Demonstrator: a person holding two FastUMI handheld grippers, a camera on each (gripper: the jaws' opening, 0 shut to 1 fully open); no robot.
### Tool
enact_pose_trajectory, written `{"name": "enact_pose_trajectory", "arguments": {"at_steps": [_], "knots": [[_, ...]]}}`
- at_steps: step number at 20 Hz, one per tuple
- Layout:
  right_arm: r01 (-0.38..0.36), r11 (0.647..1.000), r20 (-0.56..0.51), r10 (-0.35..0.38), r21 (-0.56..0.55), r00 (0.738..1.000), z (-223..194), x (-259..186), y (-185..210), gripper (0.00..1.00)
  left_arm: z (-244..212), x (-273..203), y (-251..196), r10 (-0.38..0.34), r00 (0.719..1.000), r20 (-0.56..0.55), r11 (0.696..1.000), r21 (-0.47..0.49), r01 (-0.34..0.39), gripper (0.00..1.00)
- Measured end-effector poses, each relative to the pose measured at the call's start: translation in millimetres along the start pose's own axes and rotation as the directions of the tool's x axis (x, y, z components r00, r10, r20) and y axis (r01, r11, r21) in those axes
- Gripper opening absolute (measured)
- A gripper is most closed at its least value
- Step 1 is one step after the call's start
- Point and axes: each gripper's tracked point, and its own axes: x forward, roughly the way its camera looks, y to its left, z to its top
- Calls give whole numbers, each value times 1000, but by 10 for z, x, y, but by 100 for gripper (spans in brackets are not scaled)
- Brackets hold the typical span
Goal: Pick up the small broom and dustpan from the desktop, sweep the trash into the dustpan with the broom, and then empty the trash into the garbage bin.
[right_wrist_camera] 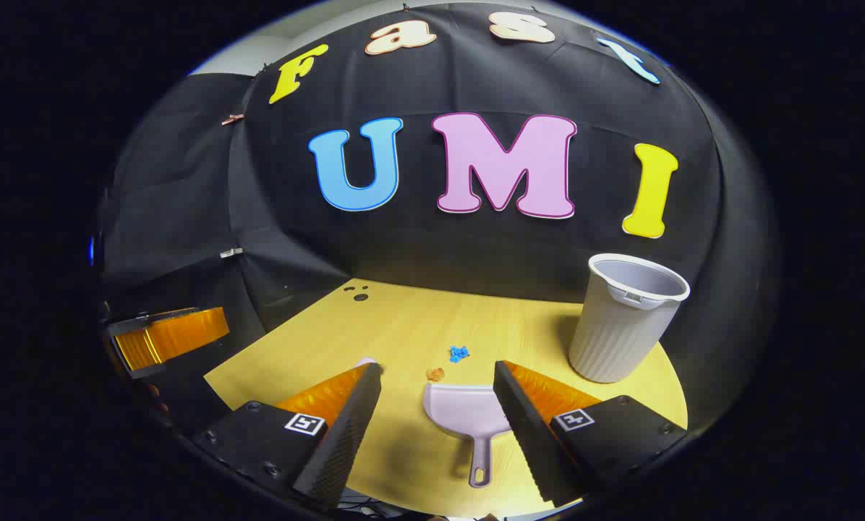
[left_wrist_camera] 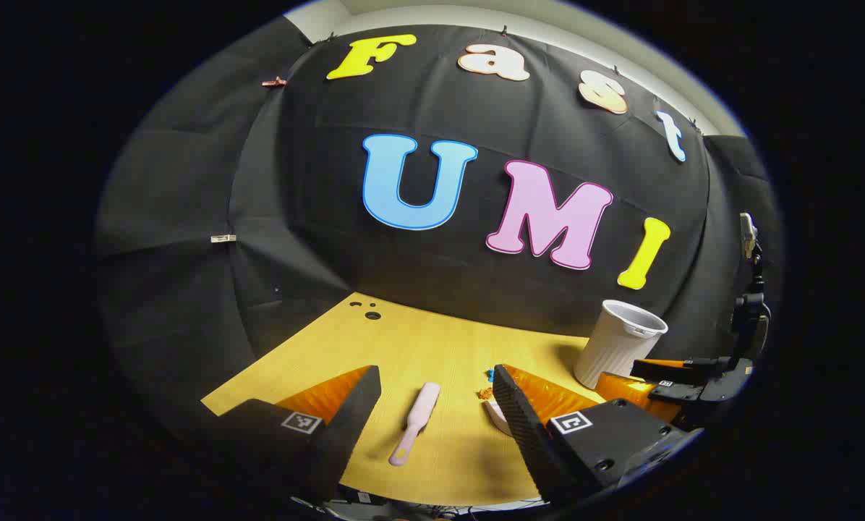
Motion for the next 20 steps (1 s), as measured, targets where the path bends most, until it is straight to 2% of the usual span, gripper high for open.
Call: {"name": "enact_pose_trajectory", "arguments": {"at_steps": [4, 9, 13, 20], "knots": [[50, 998, 40, -49, -31, 998, 46, 97, -215, 99, -84, 138, 83, 6, 1000, -26, 1000, -26, -6, 99], [93, 996, 30, -93, 1, 995, -37, 142, -406, 99, -281, 348, 195, 27, 996, -83, 999, -35, -30, 99], [89, 996, -6, -89, 12, 996, -175, 195, -425, 99, -382, 503, 185, -2, 992, -129, 999, -47, -4, 99], [68, 998, -16, -68, -6, 998, -168, 369, -400, 100, -537, 772, 132, -36, 979, -198, 999, -18, 33, 99]]}}
